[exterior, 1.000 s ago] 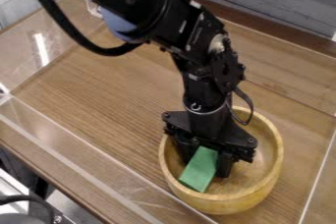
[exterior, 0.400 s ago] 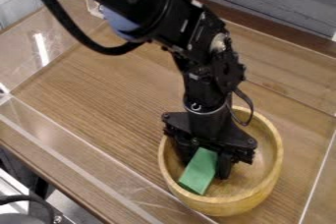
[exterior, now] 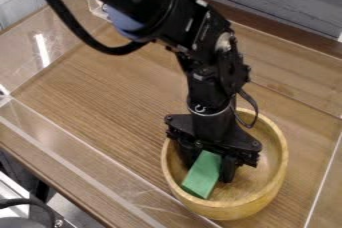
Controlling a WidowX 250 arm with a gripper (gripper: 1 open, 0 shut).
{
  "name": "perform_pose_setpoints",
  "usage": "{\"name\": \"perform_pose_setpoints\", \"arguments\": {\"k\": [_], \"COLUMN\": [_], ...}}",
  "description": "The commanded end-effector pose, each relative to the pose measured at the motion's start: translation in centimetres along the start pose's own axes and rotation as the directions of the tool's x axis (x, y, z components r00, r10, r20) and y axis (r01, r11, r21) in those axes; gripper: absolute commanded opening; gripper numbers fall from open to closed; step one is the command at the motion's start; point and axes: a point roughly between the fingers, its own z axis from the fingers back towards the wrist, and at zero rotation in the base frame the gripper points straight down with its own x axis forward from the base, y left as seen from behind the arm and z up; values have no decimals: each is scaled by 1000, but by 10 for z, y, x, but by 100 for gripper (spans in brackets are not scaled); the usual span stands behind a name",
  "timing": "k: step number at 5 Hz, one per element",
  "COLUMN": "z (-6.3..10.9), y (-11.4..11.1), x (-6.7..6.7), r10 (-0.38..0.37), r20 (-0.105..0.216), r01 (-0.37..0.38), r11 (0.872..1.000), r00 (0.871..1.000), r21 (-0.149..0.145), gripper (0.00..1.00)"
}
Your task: Put the green block in the brown bowl
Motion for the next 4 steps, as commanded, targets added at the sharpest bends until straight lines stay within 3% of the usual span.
{"name": "perform_pose_setpoints", "arguments": {"k": [1,4], "z": [1,6], "y": [-2,-2], "x": [-3,-5], "r10": [14,29], "r20": [-15,-44], "r01": [-14,-29], "r11": [1000,1000], "r00": [1000,999], "r21": [-1,-5], "gripper": [0,0]}}
